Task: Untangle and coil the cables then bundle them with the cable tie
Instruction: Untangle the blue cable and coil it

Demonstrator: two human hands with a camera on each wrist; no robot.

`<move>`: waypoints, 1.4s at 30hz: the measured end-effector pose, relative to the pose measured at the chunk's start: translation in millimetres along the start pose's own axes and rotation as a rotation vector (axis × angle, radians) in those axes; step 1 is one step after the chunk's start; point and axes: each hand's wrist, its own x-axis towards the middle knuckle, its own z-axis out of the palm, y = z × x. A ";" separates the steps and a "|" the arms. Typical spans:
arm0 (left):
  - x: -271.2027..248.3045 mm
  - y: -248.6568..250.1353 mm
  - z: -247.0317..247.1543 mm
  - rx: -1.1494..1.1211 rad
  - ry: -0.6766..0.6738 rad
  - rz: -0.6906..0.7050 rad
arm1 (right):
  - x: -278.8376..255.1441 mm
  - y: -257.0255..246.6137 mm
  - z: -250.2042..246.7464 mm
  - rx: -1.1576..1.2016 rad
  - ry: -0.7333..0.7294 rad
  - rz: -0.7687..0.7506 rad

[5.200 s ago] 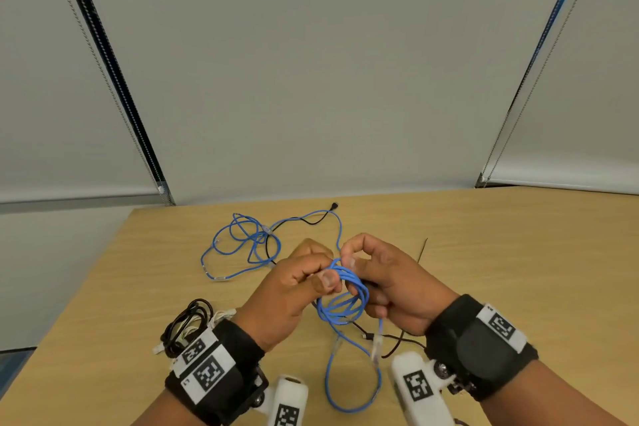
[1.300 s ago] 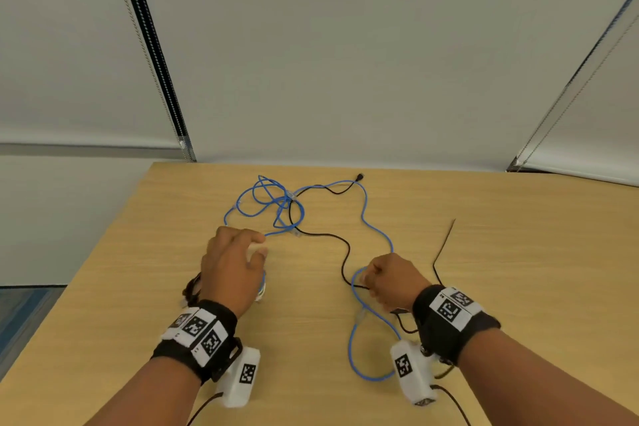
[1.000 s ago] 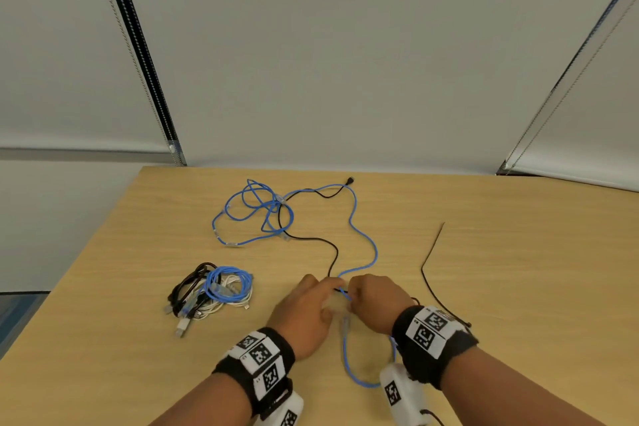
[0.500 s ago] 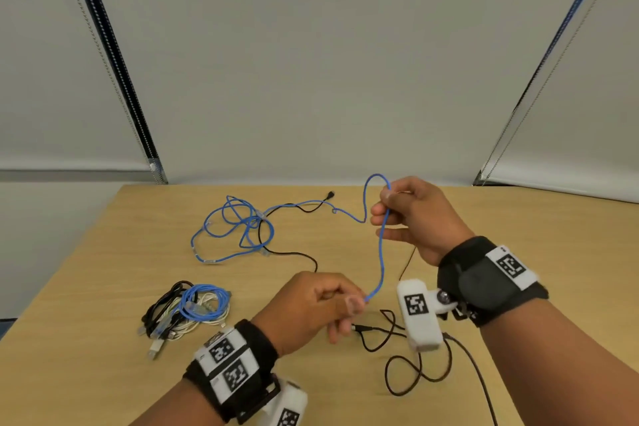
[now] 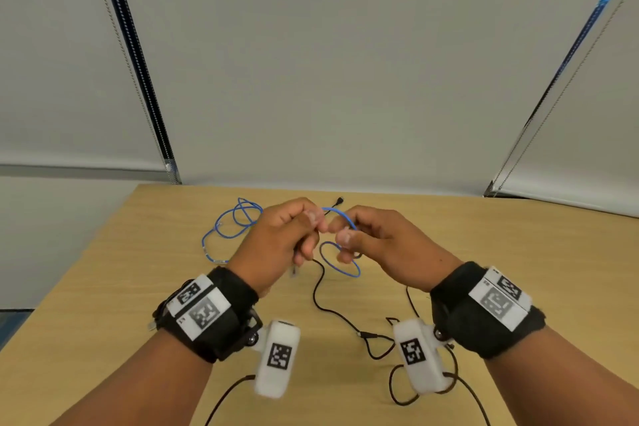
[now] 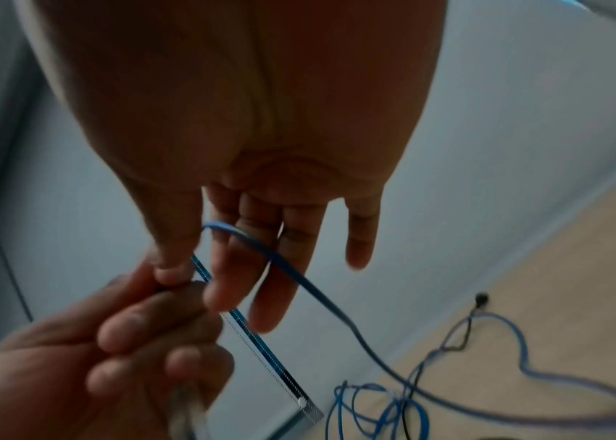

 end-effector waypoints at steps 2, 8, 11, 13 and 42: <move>3.0 6.4 -4.3 -0.192 0.017 -0.034 | 1.1 4.2 -3.5 0.122 0.022 0.016; -3.4 14.5 2.5 -0.735 0.034 -0.123 | 10.4 23.6 0.1 0.105 -0.050 0.092; 2.2 25.0 -12.7 -0.912 0.098 -0.021 | 7.4 36.0 8.9 0.044 -0.103 0.182; 10.0 31.9 -28.3 -0.958 0.135 0.049 | 0.7 36.0 17.2 0.051 -0.107 0.180; -17.5 27.7 -3.9 -0.761 -0.404 -0.024 | 2.2 21.0 0.5 0.169 0.075 -0.026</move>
